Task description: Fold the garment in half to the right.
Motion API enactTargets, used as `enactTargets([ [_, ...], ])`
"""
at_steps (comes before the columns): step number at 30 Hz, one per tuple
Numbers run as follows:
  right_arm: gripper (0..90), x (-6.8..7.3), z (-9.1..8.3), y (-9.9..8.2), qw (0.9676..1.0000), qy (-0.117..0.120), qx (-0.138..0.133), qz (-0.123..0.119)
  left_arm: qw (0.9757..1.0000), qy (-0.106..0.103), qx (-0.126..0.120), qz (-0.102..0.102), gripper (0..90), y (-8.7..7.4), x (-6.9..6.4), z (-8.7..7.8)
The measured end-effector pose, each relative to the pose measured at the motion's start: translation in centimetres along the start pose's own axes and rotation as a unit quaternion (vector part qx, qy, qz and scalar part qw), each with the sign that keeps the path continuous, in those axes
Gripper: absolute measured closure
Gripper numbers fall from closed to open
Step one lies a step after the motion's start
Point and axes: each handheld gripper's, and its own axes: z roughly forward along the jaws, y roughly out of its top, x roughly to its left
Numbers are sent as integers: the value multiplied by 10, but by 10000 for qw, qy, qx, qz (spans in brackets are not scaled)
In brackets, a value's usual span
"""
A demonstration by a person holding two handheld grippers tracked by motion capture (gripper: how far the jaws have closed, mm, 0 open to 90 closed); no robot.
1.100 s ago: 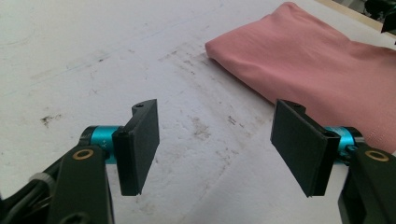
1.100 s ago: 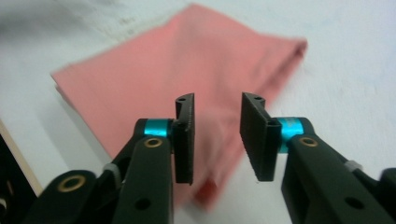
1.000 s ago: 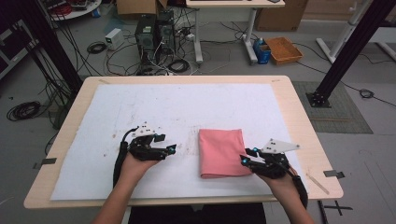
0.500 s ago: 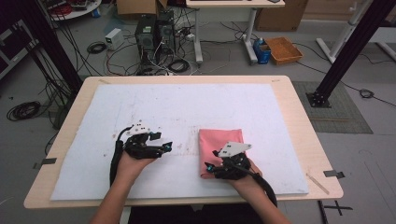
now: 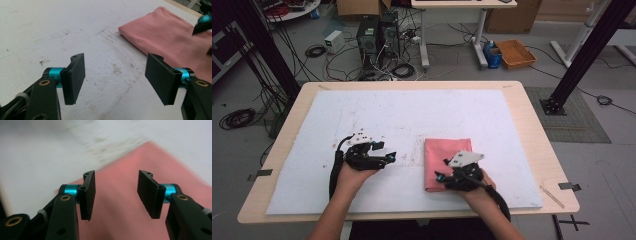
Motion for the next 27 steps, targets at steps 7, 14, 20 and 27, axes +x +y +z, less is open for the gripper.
enactTargets([
  [7,580,-69,7,-1,9972,-497,87,549,10000,-21,27,4,327,0,0,1],
  [14,766,-92,30,-11,9949,-613,414,686,10000,-16,67,-32,327,-2,2,2],
  [20,841,-97,35,-28,9933,-738,501,731,9999,-20,115,-6,327,-4,1,4],
  [27,752,-106,20,-37,9888,-1115,356,930,9999,16,129,18,327,-4,2,4],
])
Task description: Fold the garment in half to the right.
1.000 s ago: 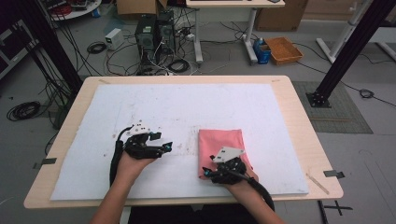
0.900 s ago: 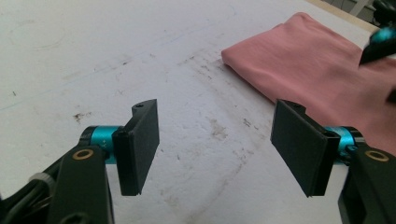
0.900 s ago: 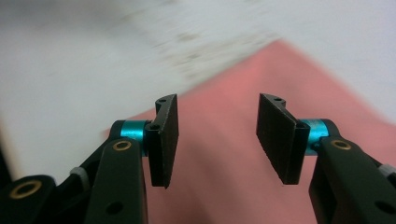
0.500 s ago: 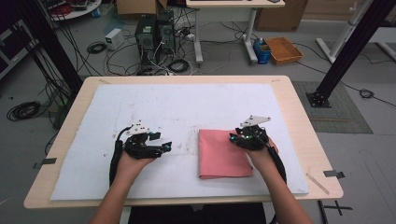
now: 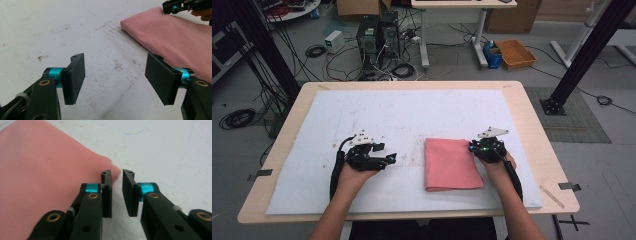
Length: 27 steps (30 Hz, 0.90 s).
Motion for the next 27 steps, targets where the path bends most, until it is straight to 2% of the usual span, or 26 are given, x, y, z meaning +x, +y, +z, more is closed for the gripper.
enactTargets([
  [2,675,-4,-6,-1,9998,-25,-150,111,10000,2,-3,-14,327,0,1,0],
  [6,581,-10,-16,-1,9986,31,-427,314,10000,7,-44,22,327,1,2,-2],
  [10,488,-11,-18,-1,9981,75,-544,279,9999,-53,-114,50,318,2,2,-4],
  [14,424,-8,-16,0,9981,127,-570,210,9998,-109,-163,52,312,3,3,-6],
  [19,357,-9,-14,4,9956,447,-725,400,9994,-213,-257,63,285,7,8,-8],
  [24,334,-9,-13,9,9942,599,-826,333,9995,-147,-277,16,276,5,15,-12],
  [27,313,-11,-10,9,9932,700,-820,432,9995,-106,-297,14,262,4,20,-16],
])
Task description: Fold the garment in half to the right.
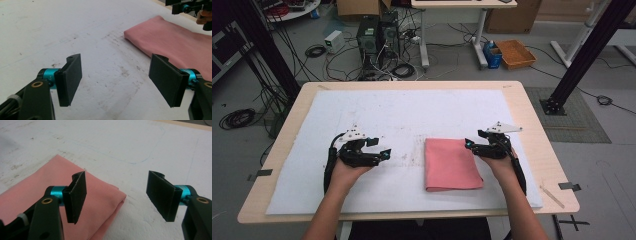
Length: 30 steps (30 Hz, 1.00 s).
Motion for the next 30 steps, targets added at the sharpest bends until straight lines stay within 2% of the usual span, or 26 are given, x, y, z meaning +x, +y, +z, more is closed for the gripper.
enactTargets([
  [7,257,-6,0,2,9999,36,30,147,9998,114,57,118,228,-2,6,-9],
  [12,242,-8,0,9,9999,32,-22,117,9995,152,173,225,218,-6,7,-11],
  [16,240,-9,5,9,9999,19,98,90,9987,224,298,349,210,-8,7,-12],
  [19,238,-8,6,8,9999,22,139,54,9989,209,294,288,210,-11,7,-12],
  [30,238,-11,7,4,9996,-3,215,158,9986,222,378,280,210,-12,6,-9],
])
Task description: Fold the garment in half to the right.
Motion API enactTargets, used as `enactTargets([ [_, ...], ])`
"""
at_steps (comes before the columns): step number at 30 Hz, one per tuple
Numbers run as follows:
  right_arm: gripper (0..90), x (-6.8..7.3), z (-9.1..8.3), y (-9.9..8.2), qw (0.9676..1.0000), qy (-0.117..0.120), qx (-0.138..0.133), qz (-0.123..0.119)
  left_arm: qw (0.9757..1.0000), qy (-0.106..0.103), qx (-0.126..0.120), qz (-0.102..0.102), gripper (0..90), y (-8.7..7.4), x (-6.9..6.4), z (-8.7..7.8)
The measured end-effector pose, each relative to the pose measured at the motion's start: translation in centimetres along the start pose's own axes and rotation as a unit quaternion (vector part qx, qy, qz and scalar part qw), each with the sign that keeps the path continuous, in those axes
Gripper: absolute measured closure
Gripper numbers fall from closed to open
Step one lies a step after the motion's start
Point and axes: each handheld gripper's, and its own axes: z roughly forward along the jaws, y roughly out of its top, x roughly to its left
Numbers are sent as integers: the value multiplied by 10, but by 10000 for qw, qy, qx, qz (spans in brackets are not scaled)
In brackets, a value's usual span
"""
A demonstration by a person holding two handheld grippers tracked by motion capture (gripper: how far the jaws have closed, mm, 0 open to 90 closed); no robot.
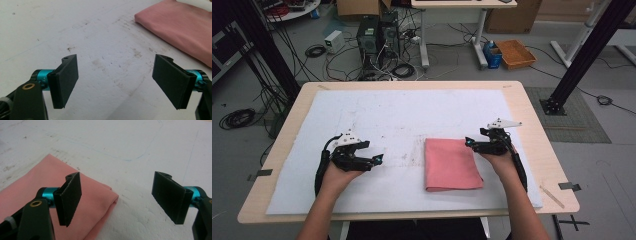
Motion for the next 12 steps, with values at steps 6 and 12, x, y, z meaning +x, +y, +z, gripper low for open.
enactTargets([
  [6,238,-1,1,-1,10000,-17,38,-7,10000,2,68,-16,211,-2,0,3],
  [12,238,-3,2,-2,10000,-31,67,43,9998,12,186,-1,211,-4,1,6],
])
